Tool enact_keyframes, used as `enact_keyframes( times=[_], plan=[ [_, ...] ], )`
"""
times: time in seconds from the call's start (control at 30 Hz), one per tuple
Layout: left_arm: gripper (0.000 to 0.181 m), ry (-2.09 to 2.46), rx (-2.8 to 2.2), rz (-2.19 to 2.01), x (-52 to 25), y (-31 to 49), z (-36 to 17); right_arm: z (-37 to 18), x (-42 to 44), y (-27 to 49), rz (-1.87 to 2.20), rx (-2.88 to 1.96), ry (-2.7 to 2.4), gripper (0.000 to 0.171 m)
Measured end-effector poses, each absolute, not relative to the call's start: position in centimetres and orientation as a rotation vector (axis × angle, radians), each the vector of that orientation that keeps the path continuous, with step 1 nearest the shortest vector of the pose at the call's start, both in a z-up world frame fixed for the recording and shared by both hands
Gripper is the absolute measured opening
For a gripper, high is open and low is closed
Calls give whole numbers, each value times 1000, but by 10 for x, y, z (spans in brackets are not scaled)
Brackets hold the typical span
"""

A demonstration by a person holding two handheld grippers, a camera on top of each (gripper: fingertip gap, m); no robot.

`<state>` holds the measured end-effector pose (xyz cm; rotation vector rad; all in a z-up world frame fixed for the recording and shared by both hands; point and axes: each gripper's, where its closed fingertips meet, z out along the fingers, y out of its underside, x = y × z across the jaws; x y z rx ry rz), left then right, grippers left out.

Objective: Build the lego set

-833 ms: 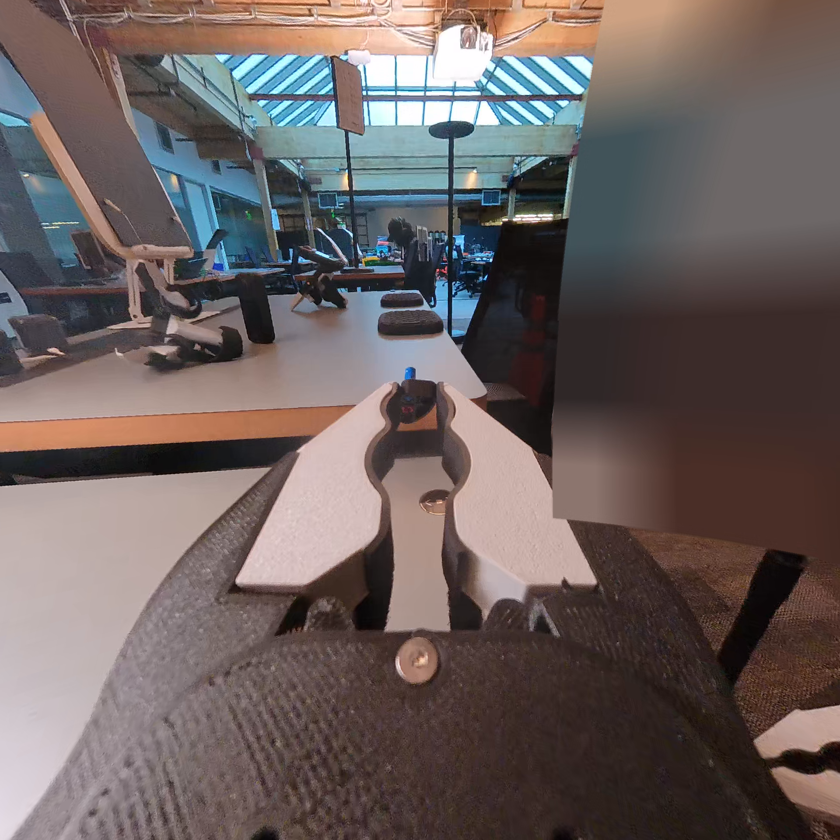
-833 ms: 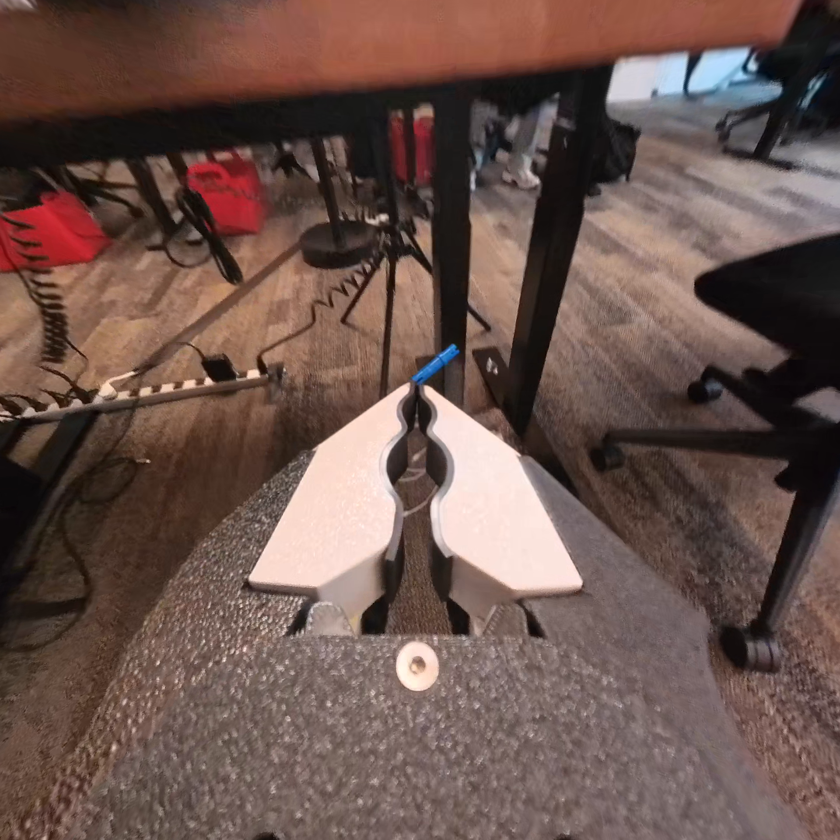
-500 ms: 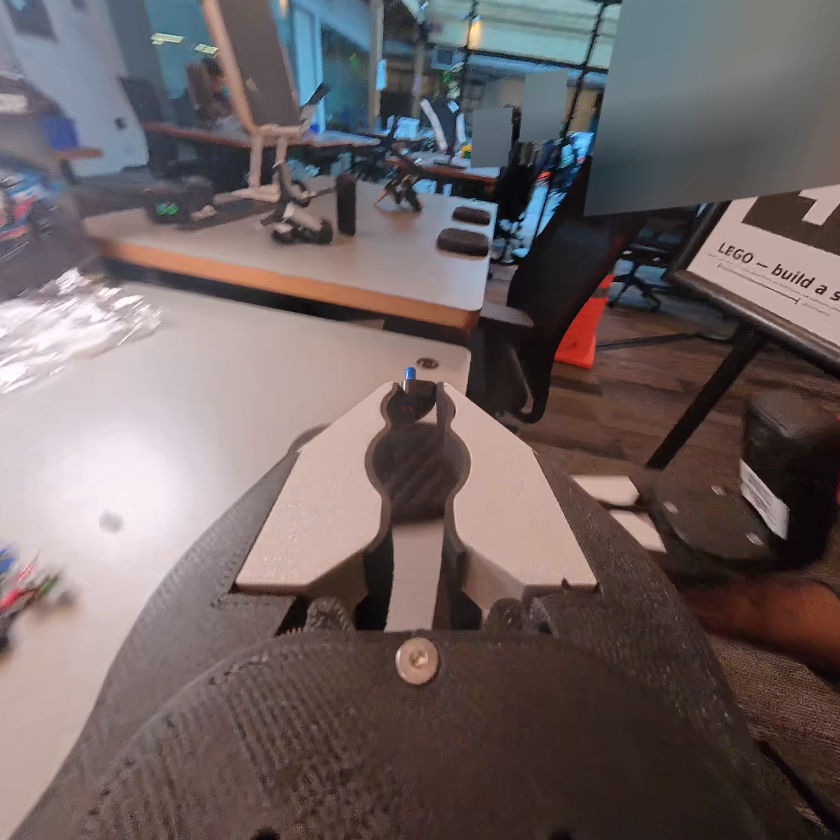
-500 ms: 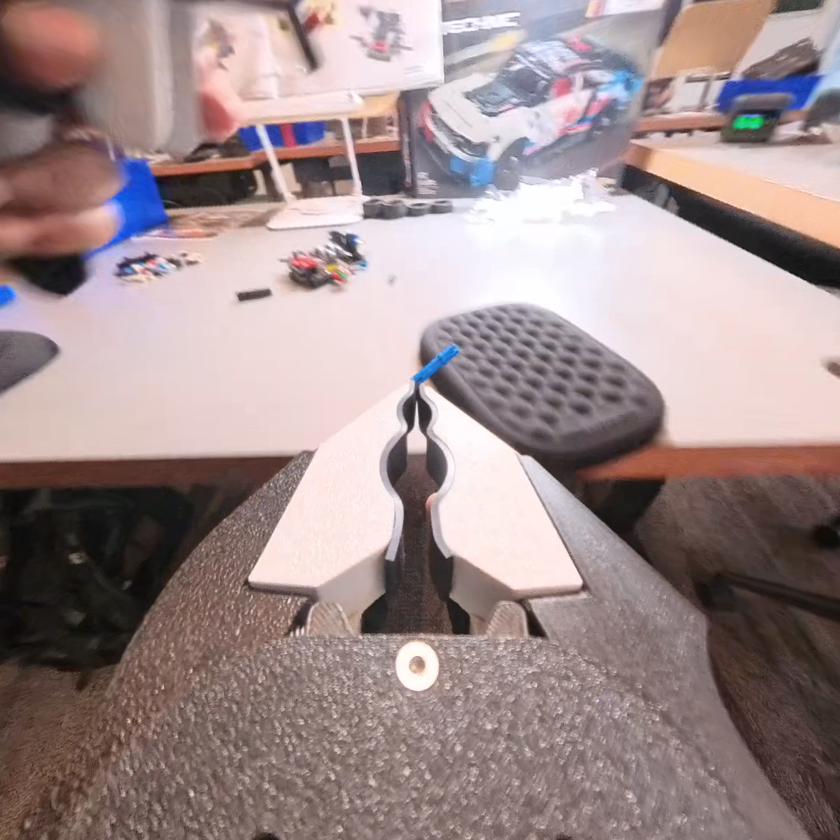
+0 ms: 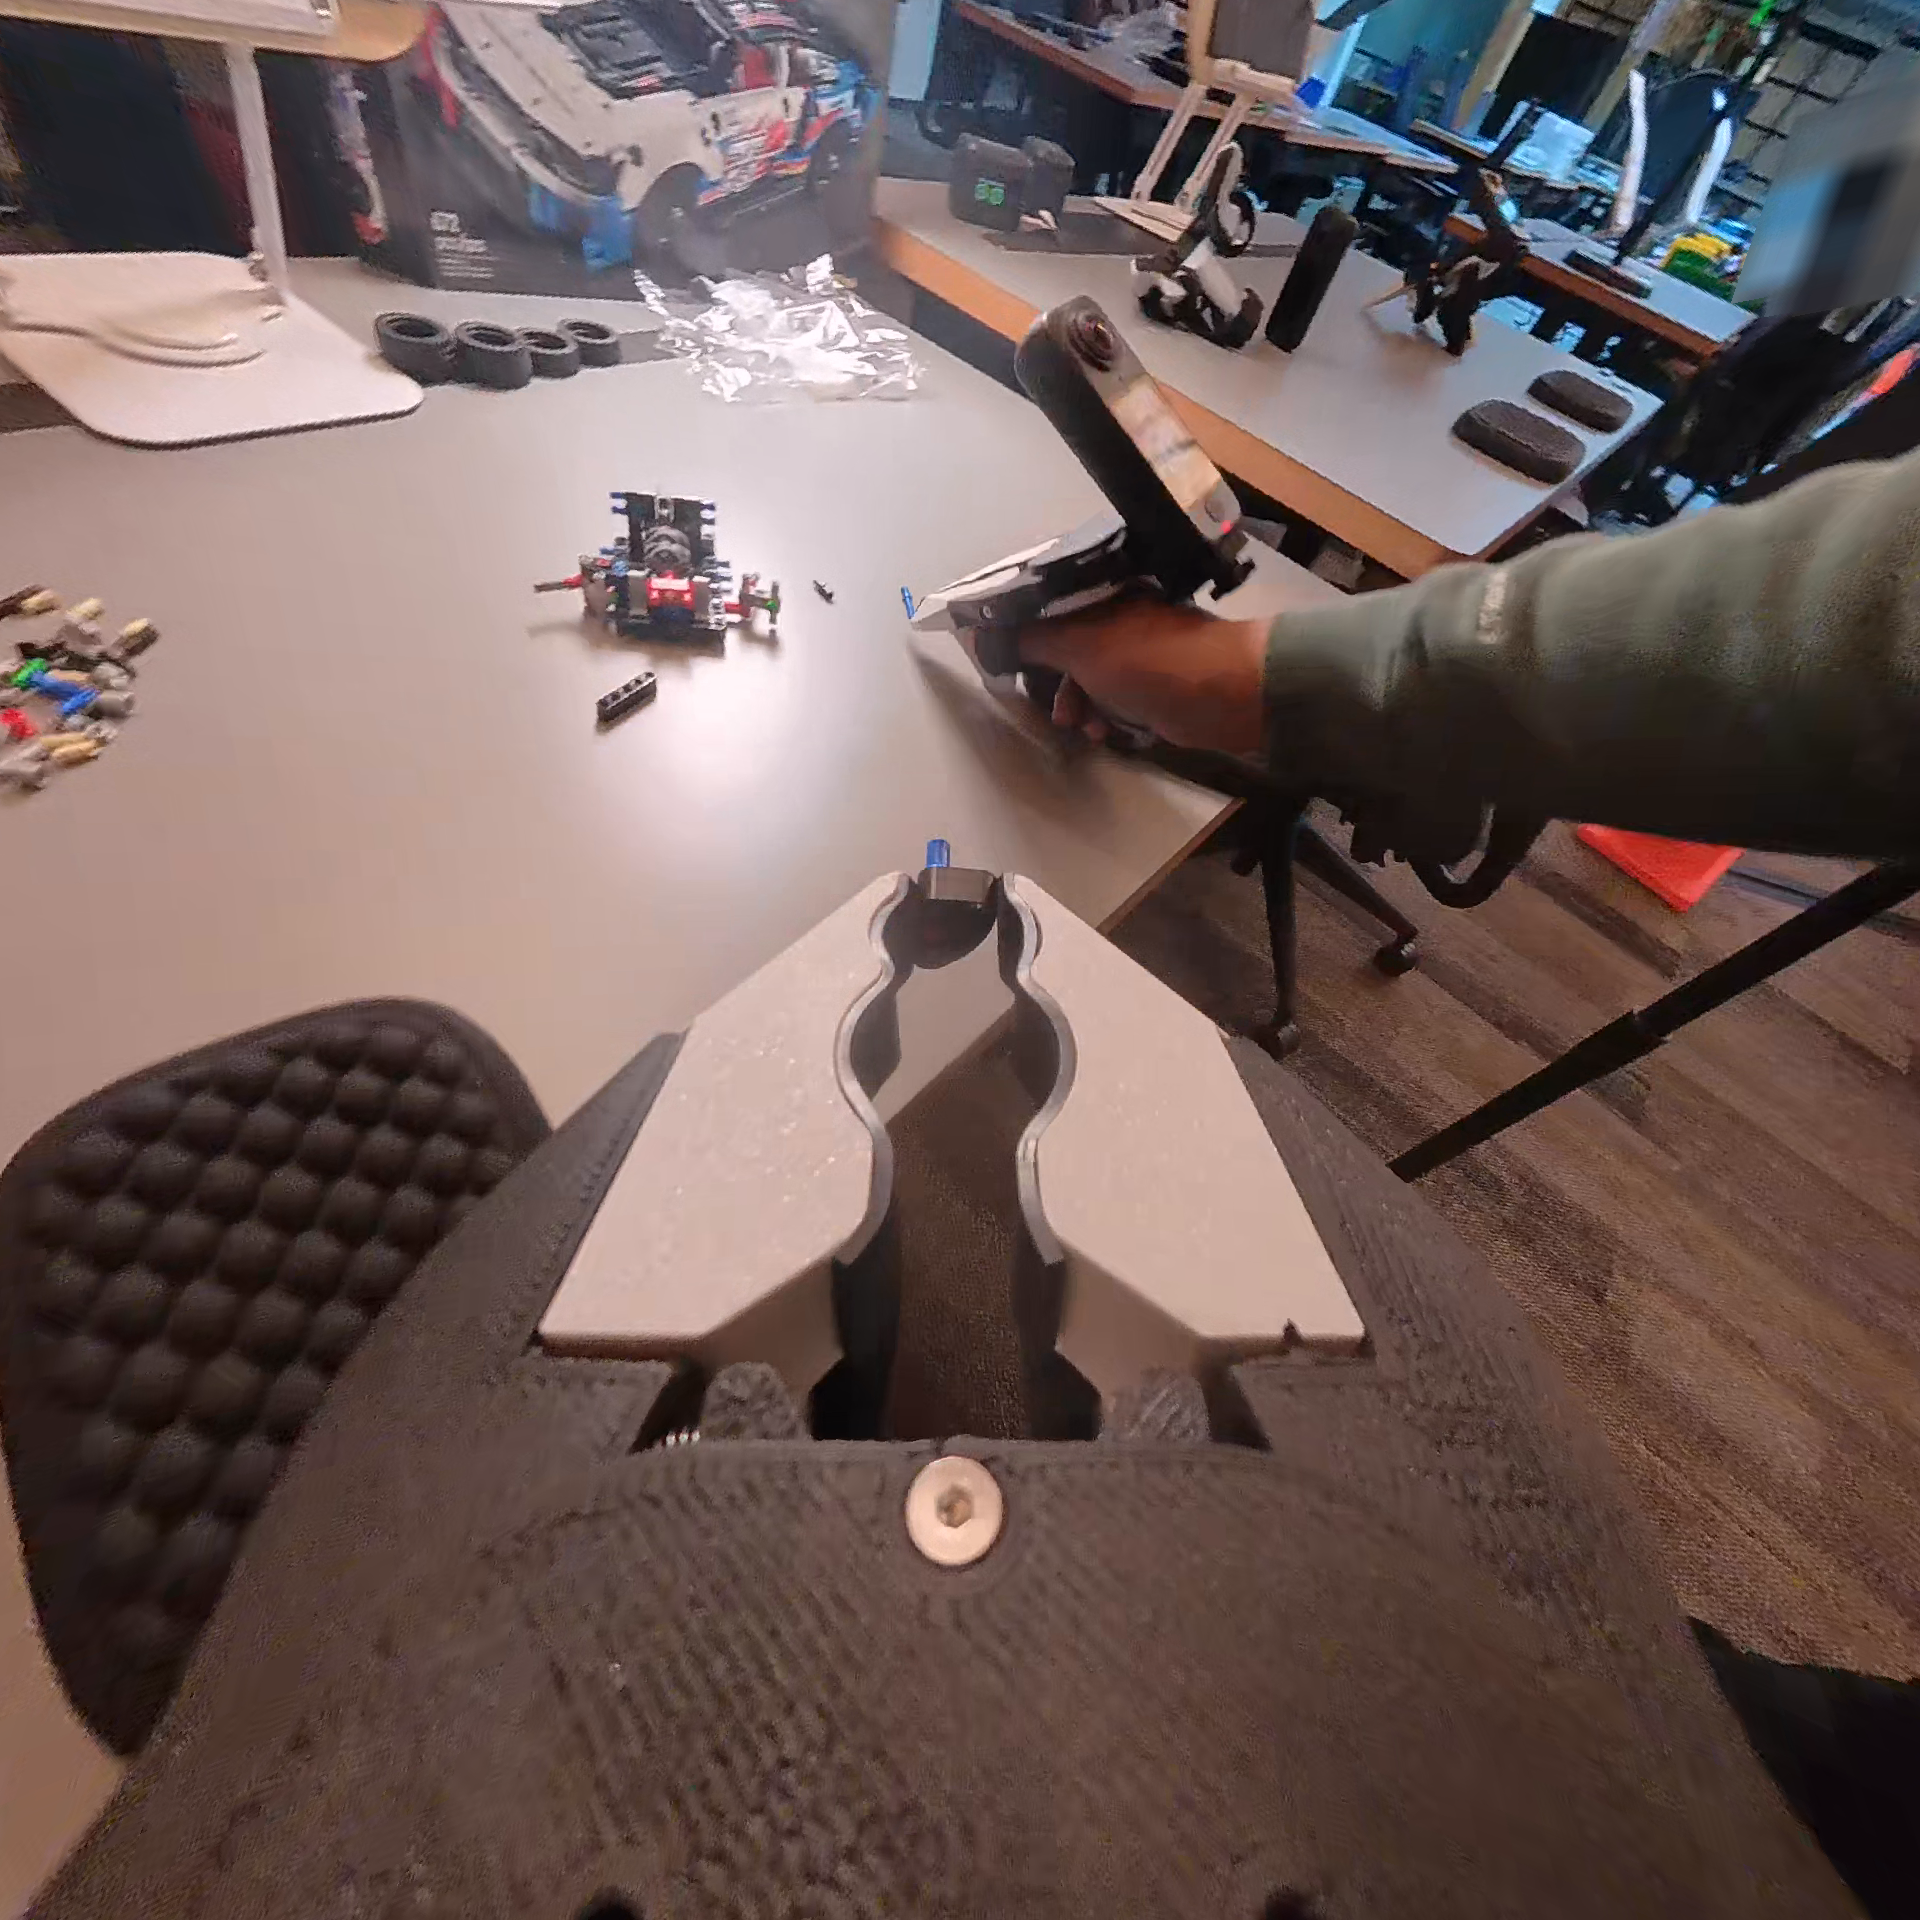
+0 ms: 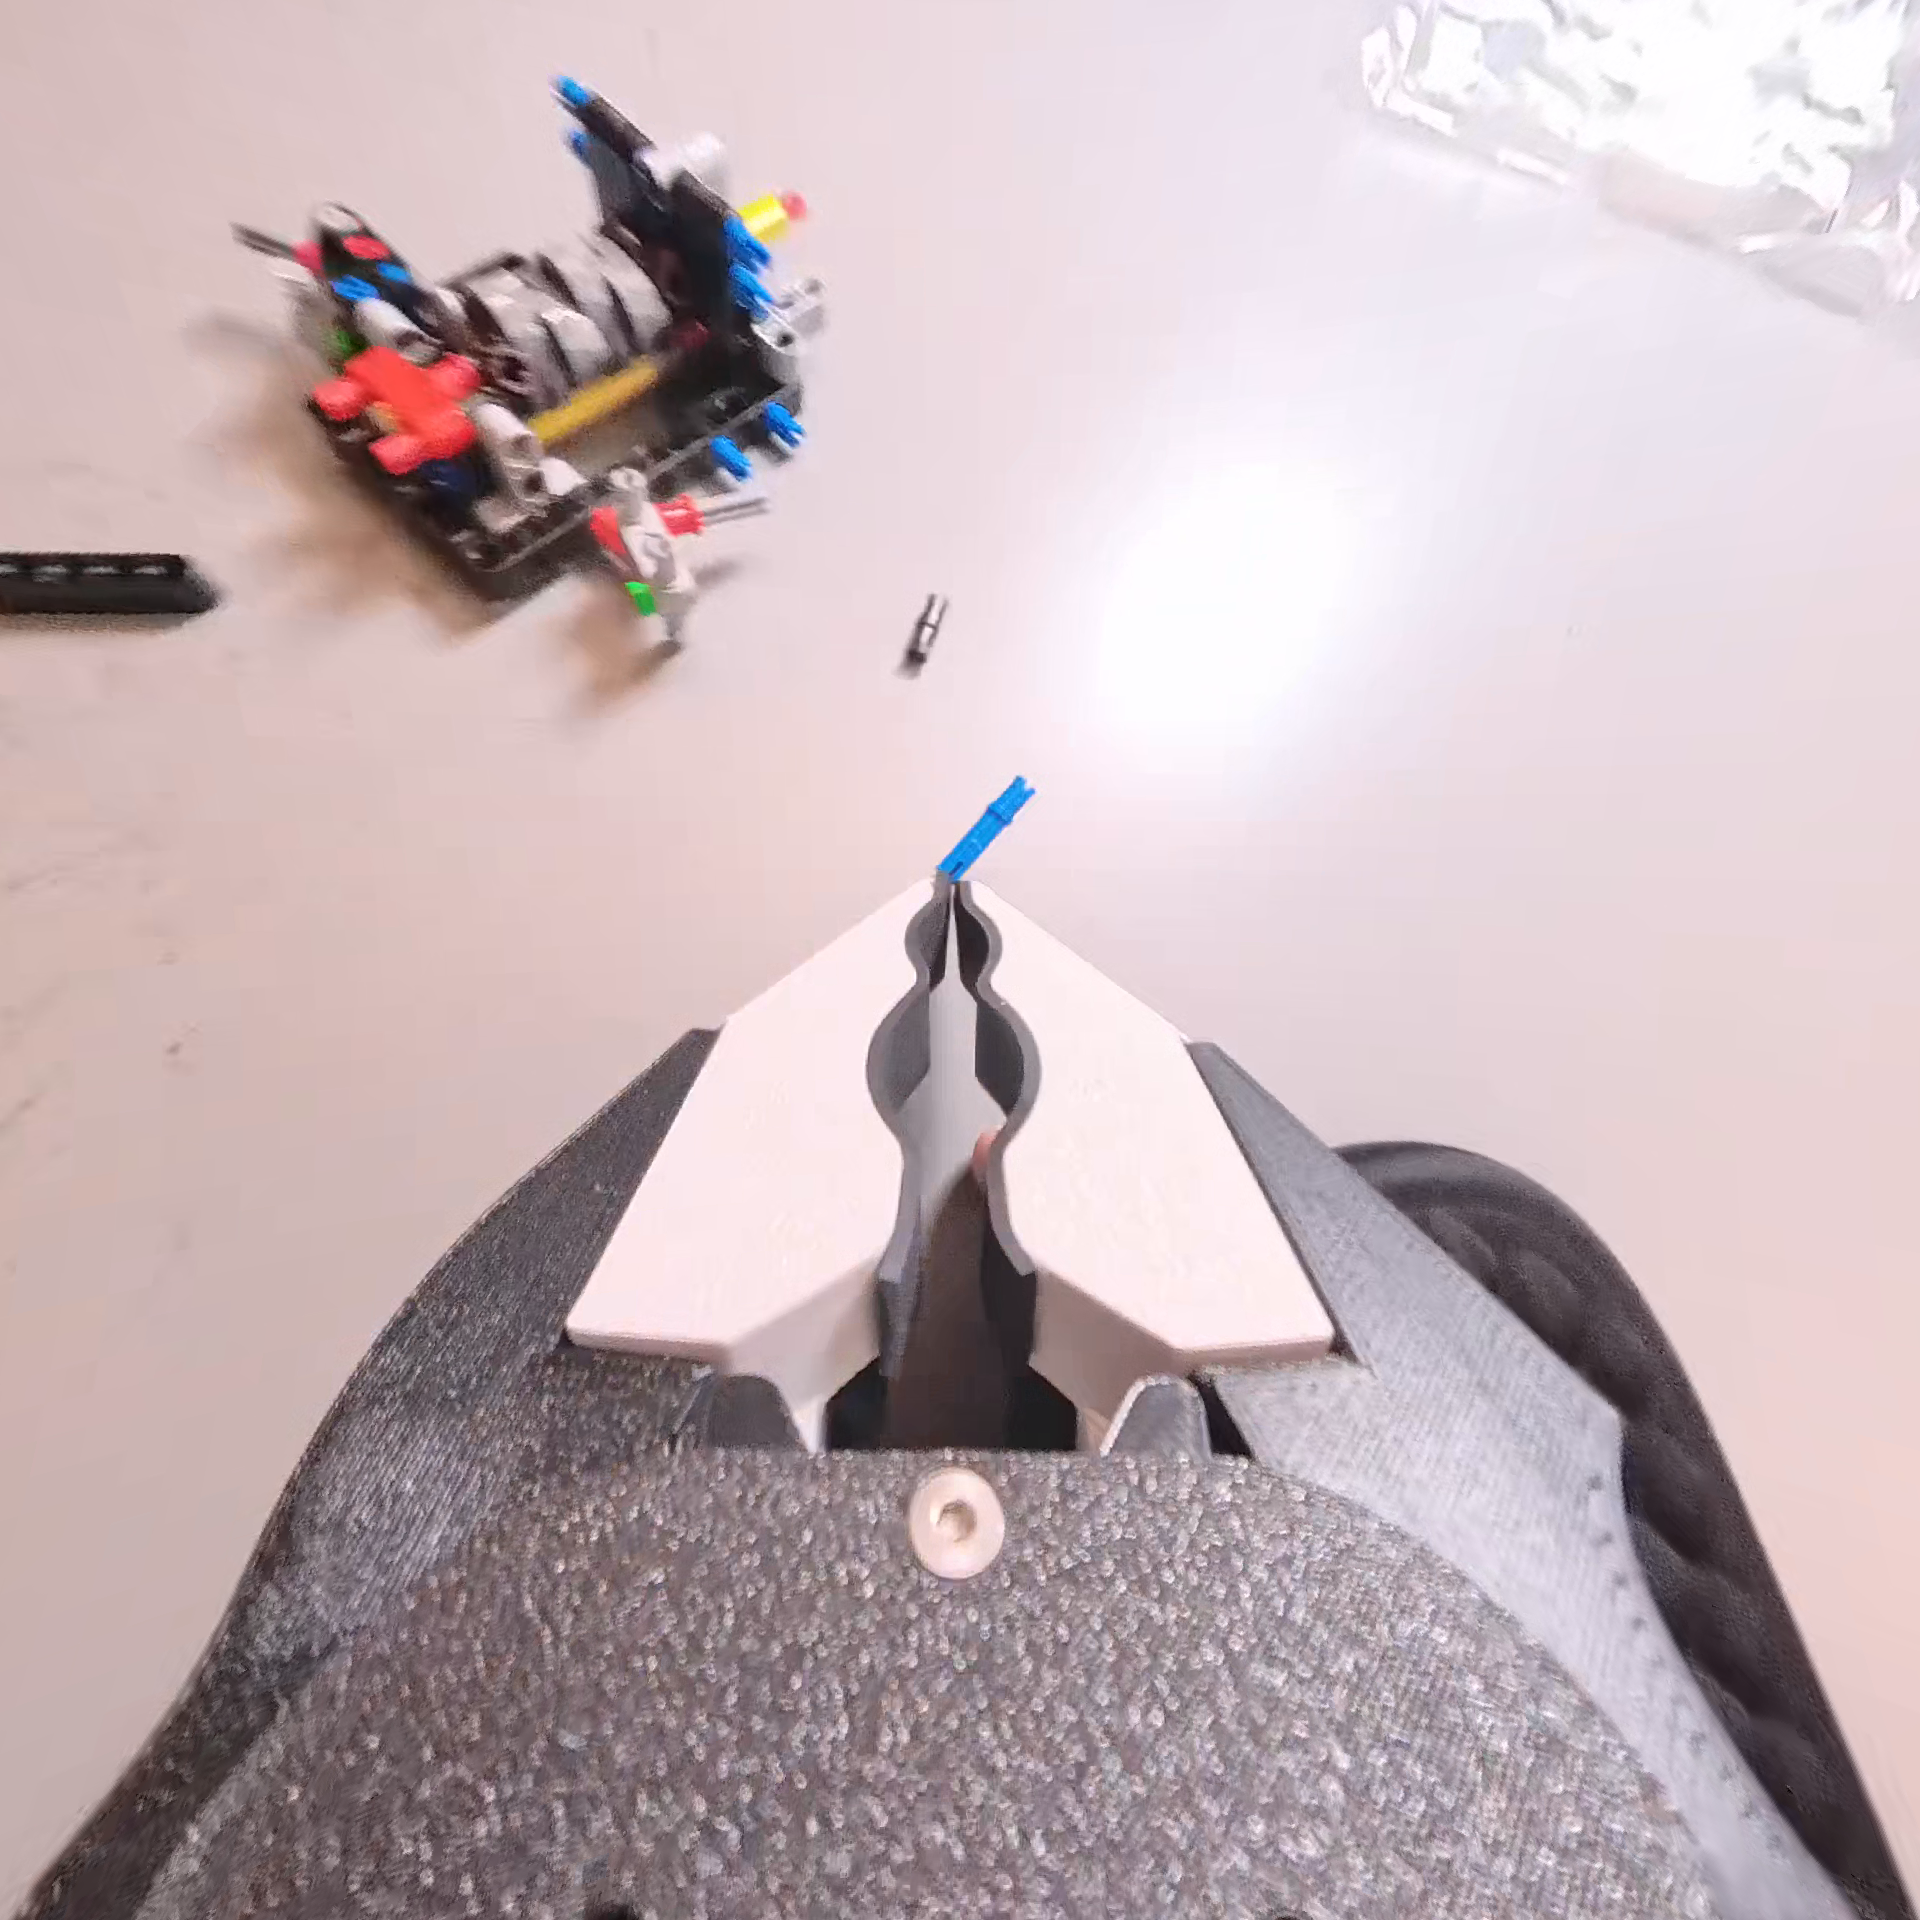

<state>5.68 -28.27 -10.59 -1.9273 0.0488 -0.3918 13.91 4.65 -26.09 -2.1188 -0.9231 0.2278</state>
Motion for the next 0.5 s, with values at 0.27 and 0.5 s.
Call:
enact_keyframes(
  times=[0.27,0.5],
  plan=[
    [13,24,-1909,-303,65,-298,-93,-212,150,8,447,-1996,-829,31],
    [13,-12,-1870,-207,93,-301,-110,-187,232,-144,753,-1826,-875,28]
  ],
)
